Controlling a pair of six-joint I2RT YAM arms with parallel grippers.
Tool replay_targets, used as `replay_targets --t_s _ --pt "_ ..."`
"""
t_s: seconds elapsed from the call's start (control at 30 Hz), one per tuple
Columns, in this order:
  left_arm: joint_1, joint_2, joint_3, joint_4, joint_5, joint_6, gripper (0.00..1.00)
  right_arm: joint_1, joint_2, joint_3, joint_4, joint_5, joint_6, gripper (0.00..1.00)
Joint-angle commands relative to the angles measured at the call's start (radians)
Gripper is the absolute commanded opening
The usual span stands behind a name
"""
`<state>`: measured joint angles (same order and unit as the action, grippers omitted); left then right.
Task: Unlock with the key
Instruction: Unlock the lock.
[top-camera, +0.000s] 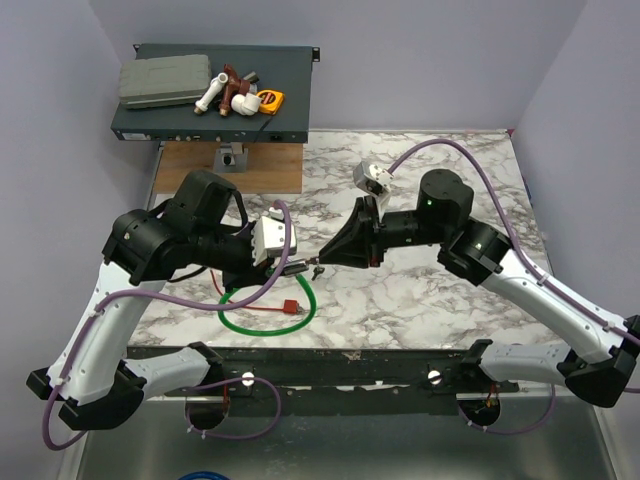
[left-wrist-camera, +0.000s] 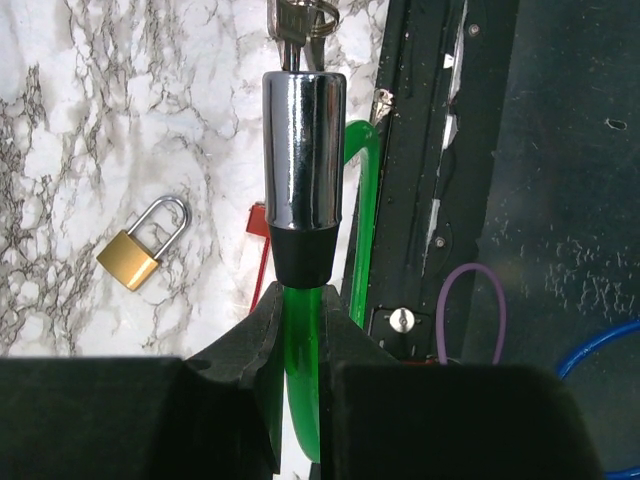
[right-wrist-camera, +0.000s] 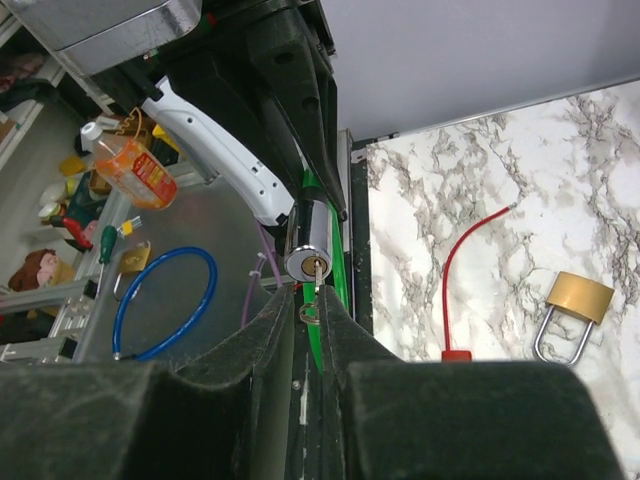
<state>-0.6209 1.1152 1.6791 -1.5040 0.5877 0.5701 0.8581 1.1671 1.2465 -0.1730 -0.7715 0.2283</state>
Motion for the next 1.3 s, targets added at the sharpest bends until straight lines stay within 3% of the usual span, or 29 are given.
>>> replay_targets --t_s 0.0,0.13,0.37,0.9,1.27 --pt "0.006 -0.01 0.037 0.028 0.06 -0.009 0.0 0.003 0.02 0.013 -0.01 -0.018 -0.003 0.16" --pt "0.007 -0.016 0.032 0.03 0.056 -0.01 0.0 0.002 0.034 0.013 -0.004 -0.031 0.009 0.06" --pt "0.017 -0.029 0.024 0.034 0.059 -0.012 0.0 0.003 0.049 0.01 0.007 -0.032 0.026 0.01" --pt "0.029 -0.02 0.029 0.101 0.06 -0.088 0.0 0.025 0.088 -0.033 0.106 -0.014 0.111 0.01" --pt "-0.188 0.035 0.072 0.199 -0.286 -0.096 0.0 0.061 0.097 -0.075 0.104 0.101 0.228 0.01"
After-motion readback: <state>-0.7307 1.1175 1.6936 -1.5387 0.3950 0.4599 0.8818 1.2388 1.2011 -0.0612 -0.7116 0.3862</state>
